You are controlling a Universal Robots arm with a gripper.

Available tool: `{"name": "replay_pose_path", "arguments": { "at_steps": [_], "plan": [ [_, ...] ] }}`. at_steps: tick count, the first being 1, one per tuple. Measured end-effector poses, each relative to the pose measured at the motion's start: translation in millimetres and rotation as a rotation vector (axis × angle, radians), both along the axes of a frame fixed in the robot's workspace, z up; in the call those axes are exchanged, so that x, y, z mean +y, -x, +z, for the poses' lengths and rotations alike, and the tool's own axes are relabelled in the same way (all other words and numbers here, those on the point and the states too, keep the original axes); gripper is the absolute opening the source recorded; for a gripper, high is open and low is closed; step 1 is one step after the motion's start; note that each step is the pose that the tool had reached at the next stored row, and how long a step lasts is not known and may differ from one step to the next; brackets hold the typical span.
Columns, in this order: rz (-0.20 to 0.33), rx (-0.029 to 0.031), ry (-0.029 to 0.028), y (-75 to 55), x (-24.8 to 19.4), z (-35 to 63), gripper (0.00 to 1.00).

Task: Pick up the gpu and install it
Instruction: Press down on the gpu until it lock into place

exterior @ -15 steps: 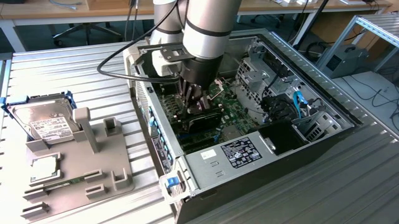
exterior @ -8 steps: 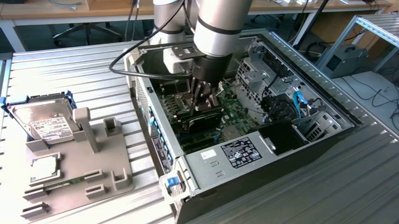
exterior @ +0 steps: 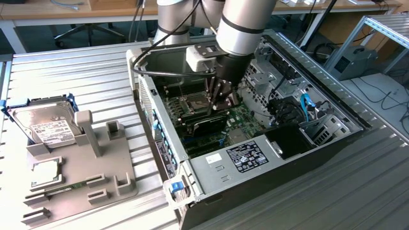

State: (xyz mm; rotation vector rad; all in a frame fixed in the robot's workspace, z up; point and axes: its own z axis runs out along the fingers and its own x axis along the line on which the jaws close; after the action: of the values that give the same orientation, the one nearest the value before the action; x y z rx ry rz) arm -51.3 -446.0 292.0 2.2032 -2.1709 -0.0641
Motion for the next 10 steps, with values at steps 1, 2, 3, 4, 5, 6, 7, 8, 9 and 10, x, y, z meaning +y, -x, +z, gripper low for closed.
{"name": "replay_pose_path", "arguments": {
  "at_steps": [1, 2, 3, 4, 5, 6, 7, 8, 9, 10],
  "plan": [
    [0.0, 0.0003, -0.0011, -4.2, 0.0, 0.2, 0.11],
    [0.0, 0.0007, -0.0024, -9.8, 0.1, 0.5, 0.11],
    [0.0, 0.0008, -0.0028, -12.9, 0.1, 0.8, 0.11],
    [0.0, 0.001, -0.0031, -15.9, 0.1, 1.1, 0.11],
    [0.0, 0.0012, -0.003, -19.0, 0.1, 1.7, 0.11],
    [0.0, 0.0013, -0.0032, -21.4, 0.0, 2.4, 0.11],
    [0.0, 0.0013, -0.004, -24.9, 0.1, 3.9, 0.11],
    [0.0, 0.0013, -0.0047, -27.1, 0.0, 5.8, 0.11],
    [0.0, 0.0013, -0.0048, -28.1, 0.1, 7.5, 0.11],
    [0.0, 0.0013, -0.0048, -28.3, 0.1, 8.2, 0.11]
  ]
}}
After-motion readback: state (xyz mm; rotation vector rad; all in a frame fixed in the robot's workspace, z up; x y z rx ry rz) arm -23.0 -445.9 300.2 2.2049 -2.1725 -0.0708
